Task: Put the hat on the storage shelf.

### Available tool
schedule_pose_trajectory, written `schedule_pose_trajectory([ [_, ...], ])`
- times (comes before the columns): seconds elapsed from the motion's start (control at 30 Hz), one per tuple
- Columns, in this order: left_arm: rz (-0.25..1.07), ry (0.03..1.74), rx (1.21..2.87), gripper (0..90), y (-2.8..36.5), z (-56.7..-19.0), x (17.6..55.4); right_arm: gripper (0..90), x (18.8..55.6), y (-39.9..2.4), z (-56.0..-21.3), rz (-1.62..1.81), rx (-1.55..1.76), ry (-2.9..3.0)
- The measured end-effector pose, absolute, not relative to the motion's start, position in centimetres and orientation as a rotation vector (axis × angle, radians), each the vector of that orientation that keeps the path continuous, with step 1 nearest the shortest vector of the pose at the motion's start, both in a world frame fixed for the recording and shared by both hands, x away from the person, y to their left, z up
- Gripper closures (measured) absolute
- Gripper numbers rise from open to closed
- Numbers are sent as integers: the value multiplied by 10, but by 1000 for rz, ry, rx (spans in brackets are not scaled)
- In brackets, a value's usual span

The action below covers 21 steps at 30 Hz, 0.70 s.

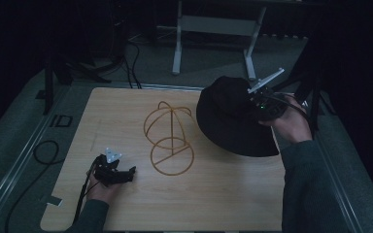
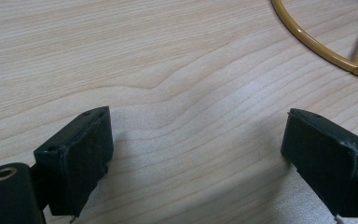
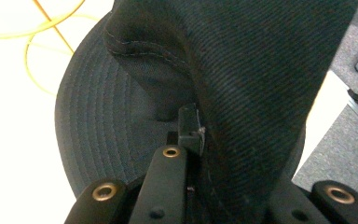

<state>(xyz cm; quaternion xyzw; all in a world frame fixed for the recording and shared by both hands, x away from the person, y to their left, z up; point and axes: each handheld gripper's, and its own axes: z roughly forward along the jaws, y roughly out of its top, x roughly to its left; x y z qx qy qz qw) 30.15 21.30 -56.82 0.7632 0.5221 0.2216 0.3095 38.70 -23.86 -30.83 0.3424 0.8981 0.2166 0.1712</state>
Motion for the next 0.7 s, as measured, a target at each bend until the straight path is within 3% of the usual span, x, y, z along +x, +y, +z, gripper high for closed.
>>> schedule_pose_trajectory([
  [0.7,586,1379,2018,95,213,-568,302,875,383,-243,-289,652,949,2539],
])
